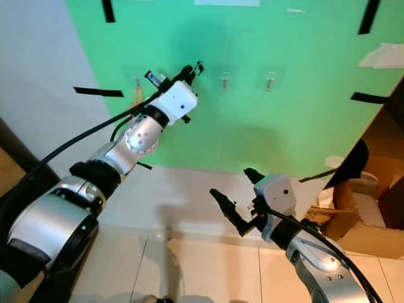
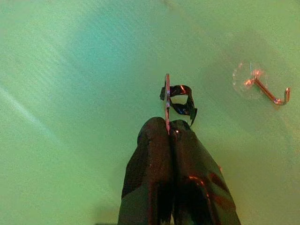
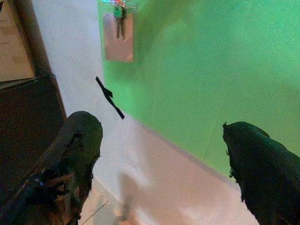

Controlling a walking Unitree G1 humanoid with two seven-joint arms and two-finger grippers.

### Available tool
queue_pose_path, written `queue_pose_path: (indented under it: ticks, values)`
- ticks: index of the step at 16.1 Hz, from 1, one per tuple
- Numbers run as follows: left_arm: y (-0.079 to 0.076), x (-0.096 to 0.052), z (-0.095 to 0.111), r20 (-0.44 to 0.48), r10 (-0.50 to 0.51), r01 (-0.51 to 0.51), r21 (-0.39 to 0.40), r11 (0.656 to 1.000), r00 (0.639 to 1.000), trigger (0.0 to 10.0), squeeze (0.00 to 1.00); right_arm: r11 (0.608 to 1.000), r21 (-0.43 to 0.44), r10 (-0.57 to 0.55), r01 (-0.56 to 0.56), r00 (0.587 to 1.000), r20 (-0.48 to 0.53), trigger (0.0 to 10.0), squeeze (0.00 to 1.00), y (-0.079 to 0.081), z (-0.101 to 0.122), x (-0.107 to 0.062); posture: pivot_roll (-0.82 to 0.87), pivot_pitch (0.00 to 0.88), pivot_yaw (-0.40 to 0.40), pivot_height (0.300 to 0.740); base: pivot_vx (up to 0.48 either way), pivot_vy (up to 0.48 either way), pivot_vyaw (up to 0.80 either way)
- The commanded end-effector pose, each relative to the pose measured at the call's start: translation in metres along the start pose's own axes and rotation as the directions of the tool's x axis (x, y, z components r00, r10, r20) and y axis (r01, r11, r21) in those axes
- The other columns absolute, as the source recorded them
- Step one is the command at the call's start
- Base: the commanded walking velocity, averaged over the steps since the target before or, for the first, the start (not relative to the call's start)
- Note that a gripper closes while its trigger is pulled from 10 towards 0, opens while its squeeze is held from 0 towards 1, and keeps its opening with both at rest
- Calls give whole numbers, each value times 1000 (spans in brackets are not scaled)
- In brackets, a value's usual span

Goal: Hang keys on a hook

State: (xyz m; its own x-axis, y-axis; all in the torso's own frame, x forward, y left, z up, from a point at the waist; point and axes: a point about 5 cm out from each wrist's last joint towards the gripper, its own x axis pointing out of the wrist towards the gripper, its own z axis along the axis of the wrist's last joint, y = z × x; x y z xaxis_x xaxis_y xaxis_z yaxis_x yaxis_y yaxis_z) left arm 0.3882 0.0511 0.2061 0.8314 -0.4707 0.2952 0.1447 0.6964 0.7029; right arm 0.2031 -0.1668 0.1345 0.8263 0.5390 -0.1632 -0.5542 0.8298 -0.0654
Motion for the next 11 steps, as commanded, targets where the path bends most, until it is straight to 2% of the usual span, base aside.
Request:
queue_pose_path:
  ticks: [1,4,8,11]
  values:
    - [2,0,-7,-52,2,-2,-1,1000,999,10000,0,1000,-9,-1,1,1000,26,10000,0,1,6,-2,-314,0,103,740,0,0,0]
    - [-1,-6,-19,-125,-17,20,19,1000,992,10000,0,1000,-16,7,-6,1000,25,10000,0,1,7,-2,-311,0,104,740,0,0,0]
    - [0,-10,-26,-146,2,7,67,998,989,10000,0,1000,-16,12,-11,1000,24,10000,0,2,7,-1,-302,0,101,740,0,0,0]
    - [-8,-22,-40,-209,-46,68,97,993,977,10000,0,999,-18,28,-27,999,27,10000,0,3,7,2,-288,0,91,740,0,0,0]
